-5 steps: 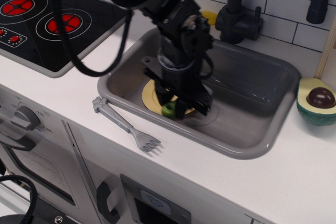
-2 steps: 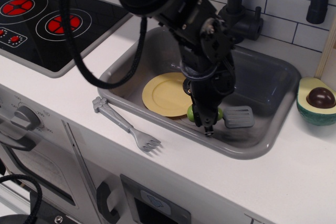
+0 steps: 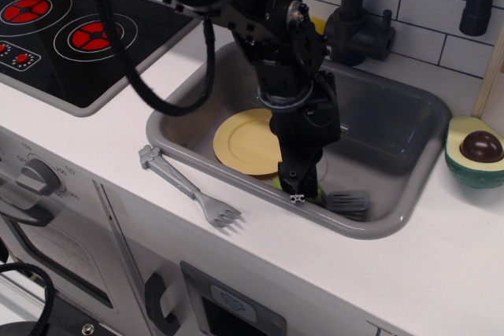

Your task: Take spatula off plate sink

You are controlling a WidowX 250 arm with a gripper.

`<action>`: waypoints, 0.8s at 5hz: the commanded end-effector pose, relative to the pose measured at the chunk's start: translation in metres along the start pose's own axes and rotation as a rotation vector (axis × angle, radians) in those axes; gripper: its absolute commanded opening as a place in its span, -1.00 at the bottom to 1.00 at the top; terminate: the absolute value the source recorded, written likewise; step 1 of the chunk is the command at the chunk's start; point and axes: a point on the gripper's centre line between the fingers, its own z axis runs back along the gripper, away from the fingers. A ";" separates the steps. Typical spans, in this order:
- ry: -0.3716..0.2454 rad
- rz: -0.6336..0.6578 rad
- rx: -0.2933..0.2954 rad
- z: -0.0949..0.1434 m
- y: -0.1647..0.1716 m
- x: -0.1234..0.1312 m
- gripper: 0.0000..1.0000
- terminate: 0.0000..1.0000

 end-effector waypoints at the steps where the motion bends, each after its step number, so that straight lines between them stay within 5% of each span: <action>1: 0.045 0.058 0.022 0.017 0.013 0.005 1.00 -1.00; 3: 0.035 0.299 0.079 0.061 0.035 0.009 1.00 -1.00; 4: 0.035 0.506 0.214 0.088 0.047 0.004 1.00 -1.00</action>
